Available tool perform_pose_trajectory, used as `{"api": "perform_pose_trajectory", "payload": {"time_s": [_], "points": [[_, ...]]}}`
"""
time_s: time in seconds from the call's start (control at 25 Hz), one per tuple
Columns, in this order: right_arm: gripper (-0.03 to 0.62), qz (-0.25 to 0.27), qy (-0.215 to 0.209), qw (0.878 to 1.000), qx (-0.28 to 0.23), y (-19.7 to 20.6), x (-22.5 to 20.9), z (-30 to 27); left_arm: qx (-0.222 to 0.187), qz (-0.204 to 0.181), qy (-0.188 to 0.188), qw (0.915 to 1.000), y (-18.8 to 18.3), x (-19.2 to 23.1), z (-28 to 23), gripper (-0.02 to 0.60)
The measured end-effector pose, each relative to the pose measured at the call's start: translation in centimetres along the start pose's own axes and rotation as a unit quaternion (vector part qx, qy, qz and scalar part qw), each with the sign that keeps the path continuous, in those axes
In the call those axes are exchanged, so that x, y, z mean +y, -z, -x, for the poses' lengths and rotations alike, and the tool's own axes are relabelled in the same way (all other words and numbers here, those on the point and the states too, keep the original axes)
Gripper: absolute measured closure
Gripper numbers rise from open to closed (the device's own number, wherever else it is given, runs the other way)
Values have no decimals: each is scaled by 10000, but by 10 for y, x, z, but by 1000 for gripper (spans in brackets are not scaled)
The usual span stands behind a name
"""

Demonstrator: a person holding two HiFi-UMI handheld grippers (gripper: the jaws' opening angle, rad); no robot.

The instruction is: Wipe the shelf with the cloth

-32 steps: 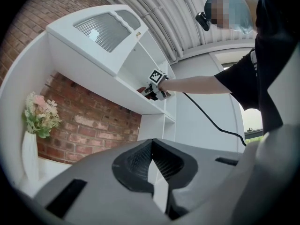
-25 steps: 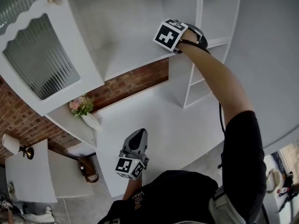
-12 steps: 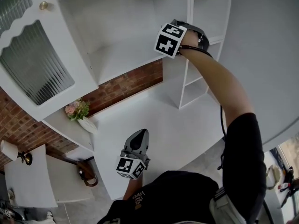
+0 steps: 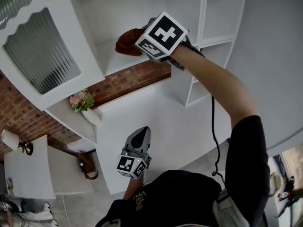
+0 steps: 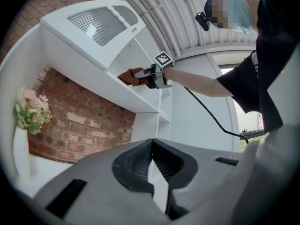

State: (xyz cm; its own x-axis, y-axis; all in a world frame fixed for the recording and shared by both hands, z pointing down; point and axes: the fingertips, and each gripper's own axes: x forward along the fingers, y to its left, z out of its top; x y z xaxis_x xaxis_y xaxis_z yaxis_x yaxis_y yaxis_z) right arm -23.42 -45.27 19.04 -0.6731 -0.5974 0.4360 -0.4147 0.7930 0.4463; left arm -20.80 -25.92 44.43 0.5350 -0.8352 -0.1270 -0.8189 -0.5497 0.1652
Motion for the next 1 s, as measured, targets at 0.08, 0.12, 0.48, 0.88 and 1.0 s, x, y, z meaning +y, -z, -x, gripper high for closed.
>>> {"api": "perform_pose_trajectory", "payload": {"time_s": [0.08, 0.12, 0.48, 0.88, 1.0], "points": [[494, -71, -400, 9990, -182, -12, 27, -5, 5, -20, -68, 10000, -1, 2, 5, 575], [494, -62, -548, 9982, -238, -17, 39, -8, 6, -30, -100, 9999, -1, 3, 7, 575], [494, 429, -846, 9955, -82, -20, 86, -29, 15, -76, -307, 9995, -3, 7, 24, 575], [494, 218, -104, 9989, 400, 37, 13, -12, 74, -40, -109, 9999, 3, -6, 7, 574], [494, 72, 195, 9981, 588, 62, -17, 2, 106, -34, 2, 9999, 5, -11, -3, 575]]}}
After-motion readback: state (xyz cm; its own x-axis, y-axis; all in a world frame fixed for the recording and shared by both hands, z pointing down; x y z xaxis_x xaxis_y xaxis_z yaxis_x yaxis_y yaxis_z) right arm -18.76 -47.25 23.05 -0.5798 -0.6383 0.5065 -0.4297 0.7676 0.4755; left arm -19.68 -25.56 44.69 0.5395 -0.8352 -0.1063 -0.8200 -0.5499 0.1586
